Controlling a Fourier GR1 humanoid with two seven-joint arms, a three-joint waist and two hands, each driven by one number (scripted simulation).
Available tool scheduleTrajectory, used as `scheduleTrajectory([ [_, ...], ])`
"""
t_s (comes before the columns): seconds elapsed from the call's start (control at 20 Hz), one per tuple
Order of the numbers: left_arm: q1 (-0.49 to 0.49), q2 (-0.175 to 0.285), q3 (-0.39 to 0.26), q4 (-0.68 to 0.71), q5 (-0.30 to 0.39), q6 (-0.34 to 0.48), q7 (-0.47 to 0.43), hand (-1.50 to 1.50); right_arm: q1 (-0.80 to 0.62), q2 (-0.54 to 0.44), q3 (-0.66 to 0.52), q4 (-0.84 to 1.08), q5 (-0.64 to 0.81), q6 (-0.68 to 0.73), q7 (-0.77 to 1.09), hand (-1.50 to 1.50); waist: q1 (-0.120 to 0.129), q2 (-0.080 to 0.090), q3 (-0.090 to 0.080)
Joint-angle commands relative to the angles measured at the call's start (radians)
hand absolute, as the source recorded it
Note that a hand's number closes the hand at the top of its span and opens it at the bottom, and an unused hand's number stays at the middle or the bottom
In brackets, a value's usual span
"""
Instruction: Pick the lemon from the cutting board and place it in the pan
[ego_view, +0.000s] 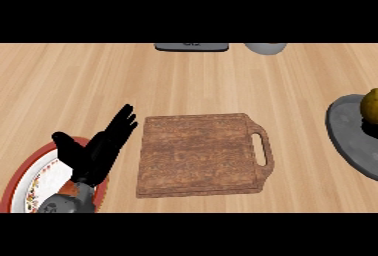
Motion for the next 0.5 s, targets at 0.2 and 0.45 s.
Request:
scheduleTrajectory([
  [0.2, -0.034, -0.02, -0.002, 0.017, -0.018, -0.007, 0.016, 0.0, -0.175, 0.046, -0.202, 0.451, -0.11, 0.104, -0.41, 1.5, 0.015, 0.007, 0.002],
  [0.45, -0.063, -0.029, 0.0, 0.033, -0.024, -0.011, 0.009, 0.0, -0.222, -0.038, -0.094, 0.644, -0.003, 0.27, -0.217, -1.5, 0.036, 0.016, 0.002],
])
